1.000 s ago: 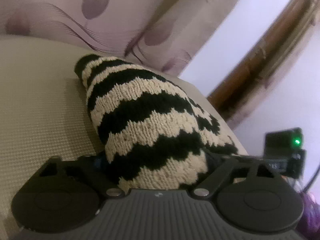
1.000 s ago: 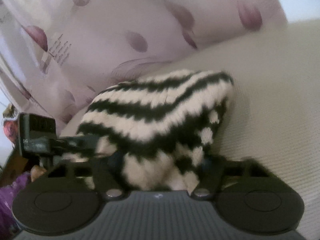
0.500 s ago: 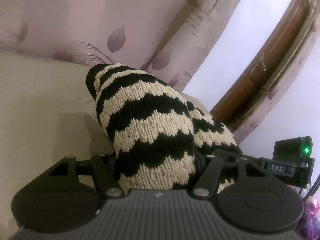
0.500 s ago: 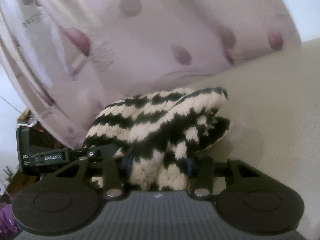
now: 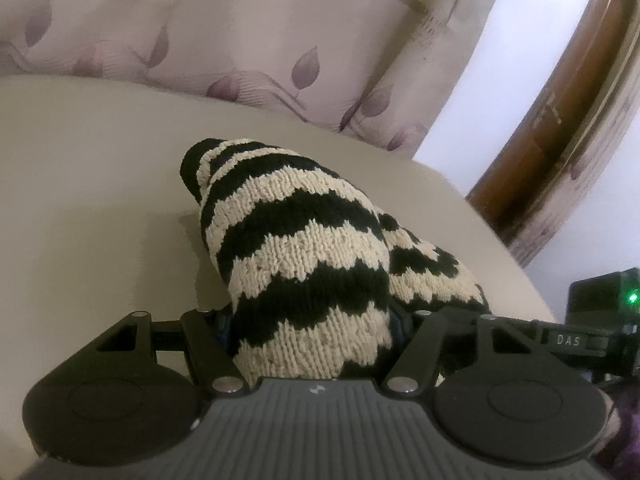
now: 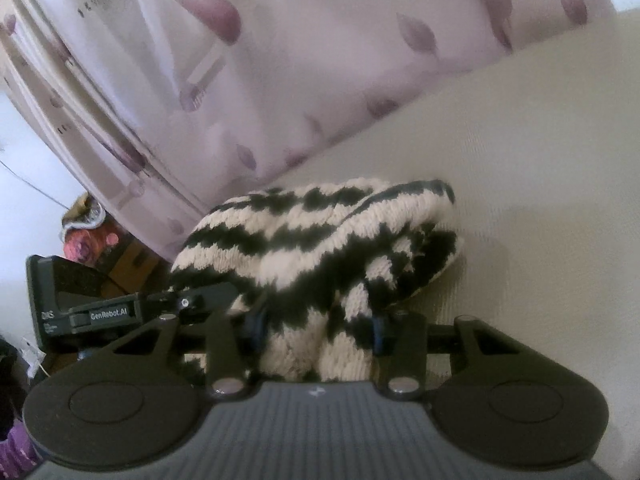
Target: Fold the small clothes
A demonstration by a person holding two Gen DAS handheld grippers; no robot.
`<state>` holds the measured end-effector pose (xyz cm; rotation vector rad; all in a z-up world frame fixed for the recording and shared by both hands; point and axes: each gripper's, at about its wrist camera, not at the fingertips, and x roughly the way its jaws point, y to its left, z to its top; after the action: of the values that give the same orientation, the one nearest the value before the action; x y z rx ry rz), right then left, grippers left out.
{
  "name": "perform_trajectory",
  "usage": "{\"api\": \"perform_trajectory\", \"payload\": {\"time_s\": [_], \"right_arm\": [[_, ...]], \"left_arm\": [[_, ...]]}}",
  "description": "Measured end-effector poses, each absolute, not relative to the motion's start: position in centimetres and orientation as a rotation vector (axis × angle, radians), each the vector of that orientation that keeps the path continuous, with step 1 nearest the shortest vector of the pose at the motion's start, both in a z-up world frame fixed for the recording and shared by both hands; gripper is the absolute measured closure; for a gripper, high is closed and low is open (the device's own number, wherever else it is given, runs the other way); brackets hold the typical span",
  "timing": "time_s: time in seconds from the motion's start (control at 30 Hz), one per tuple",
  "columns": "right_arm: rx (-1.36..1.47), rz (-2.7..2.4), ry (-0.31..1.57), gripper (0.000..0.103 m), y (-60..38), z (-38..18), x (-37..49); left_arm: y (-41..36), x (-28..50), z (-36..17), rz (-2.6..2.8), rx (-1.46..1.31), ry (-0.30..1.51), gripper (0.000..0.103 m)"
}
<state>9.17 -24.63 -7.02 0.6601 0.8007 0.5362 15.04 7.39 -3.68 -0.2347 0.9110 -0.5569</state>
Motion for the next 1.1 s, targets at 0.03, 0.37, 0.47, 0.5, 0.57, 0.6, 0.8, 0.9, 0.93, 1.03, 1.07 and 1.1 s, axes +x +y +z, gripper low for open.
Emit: {"api": "perform_trajectory", "payload": {"time_s": [0.03, 0.37, 0.47, 0.5, 0.57, 0.6, 0.8, 0.9, 0.93, 1.03, 1.07, 1.1], "right_arm": [[0.651, 0.530, 0.809, 0.058, -24.3, -7.2, 8.9], [0.494, 0.465, 0.773, 0.049, -23.6, -6.7, 7.9], [0.368, 0.397, 0.683, 0.048, -22.7, -4.7, 5.9], [0.317, 0.373, 0.645, 0.041, -22.2, -3.8, 5.0], [0.255, 0.315, 0.556, 0.020, -21.7, -2.2, 2.7], [0.240, 0.285, 0.510, 0.011, -21.5, -1.5, 1.7], [0.129, 0.138, 0.334, 0.004, -20.1, 1.2, -3.4], [0.148, 0.108, 0.295, 0.003, -20.1, 1.9, -5.1], [0.156, 0.103, 0.288, 0.003, -20.1, 2.1, -5.5], [0.171, 0.114, 0.282, 0.003, -20.0, 2.7, -6.2], [0.165, 0.112, 0.283, 0.003, -19.9, 2.9, -6.4], [0.159, 0.107, 0.280, 0.003, -19.7, 3.1, -6.6]], "left_arm": [[7.6, 14.4, -4.0, -0.548, -0.218, 0.908, 0.035], [6.9, 9.9, -2.4, -0.368, -0.029, 0.678, 0.000], [5.6, 8.3, -0.9, -0.308, 0.059, 0.605, 0.000], [5.2, 7.8, -0.5, -0.290, 0.082, 0.589, 0.000], [4.2, 6.6, 0.3, -0.247, 0.136, 0.555, 0.000], [3.5, 6.1, 0.6, -0.227, 0.168, 0.530, 0.000], [0.8, 2.4, 3.3, -0.141, 0.272, 0.397, 0.000], [-0.1, 0.5, 4.5, -0.070, 0.254, 0.318, 0.000], [-0.4, -0.1, 4.9, -0.035, 0.246, 0.280, 0.000], [-0.1, -1.3, 6.3, -0.025, 0.176, 0.275, 0.000], [0.3, -1.5, 6.8, -0.060, 0.145, 0.285, 0.000], [0.7, -1.7, 7.2, -0.093, 0.125, 0.281, 0.000]]}}
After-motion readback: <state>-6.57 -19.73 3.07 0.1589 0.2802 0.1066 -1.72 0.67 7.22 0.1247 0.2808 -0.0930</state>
